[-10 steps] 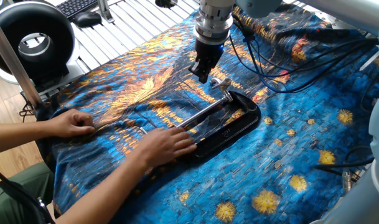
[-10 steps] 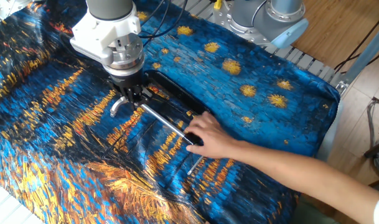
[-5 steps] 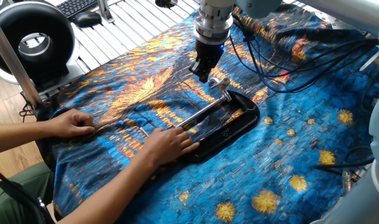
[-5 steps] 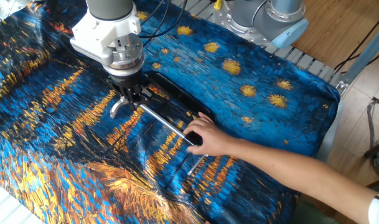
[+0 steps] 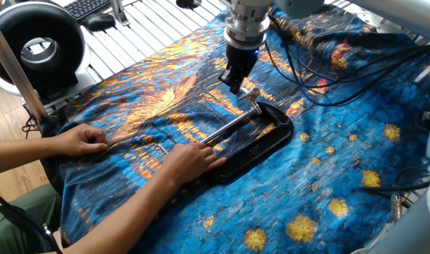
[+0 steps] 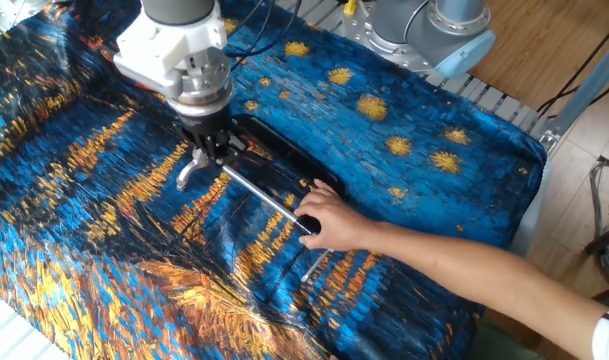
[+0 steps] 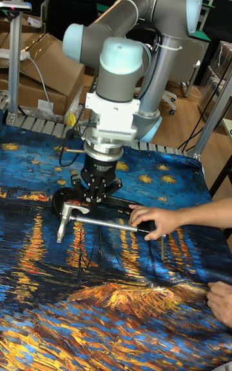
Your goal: Turn off the water tap
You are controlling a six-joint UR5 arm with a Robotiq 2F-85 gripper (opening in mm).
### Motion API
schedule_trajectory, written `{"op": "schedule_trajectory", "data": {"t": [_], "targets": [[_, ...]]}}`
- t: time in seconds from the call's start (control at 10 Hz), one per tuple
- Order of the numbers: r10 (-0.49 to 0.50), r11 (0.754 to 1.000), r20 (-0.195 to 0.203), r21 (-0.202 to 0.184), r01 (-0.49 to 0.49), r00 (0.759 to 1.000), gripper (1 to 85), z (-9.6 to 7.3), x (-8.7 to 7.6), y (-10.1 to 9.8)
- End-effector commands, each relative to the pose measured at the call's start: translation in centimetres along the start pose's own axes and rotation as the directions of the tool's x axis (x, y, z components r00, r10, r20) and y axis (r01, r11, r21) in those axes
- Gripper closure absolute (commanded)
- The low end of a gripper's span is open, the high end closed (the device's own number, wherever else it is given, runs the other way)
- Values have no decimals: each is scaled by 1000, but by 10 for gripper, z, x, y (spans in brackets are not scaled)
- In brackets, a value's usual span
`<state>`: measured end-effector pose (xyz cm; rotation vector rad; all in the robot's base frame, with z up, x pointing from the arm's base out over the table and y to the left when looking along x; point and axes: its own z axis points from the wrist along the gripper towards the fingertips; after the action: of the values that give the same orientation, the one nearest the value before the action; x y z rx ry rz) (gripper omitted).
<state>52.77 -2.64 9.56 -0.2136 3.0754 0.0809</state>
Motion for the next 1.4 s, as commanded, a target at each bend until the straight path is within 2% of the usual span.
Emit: {"op": "schedule_trajectory", "data": {"t": [0.0,0.2,0.6,1.3], "targets": [[8,999,11,-38,-8,1000,843,-8,19,2],[14,999,36,-43,-12,999,843,2,27,3],[17,1000,44,-23,-16,999,843,14,22,6],[11,1000,63,-19,-10,998,843,15,17,5]]}}
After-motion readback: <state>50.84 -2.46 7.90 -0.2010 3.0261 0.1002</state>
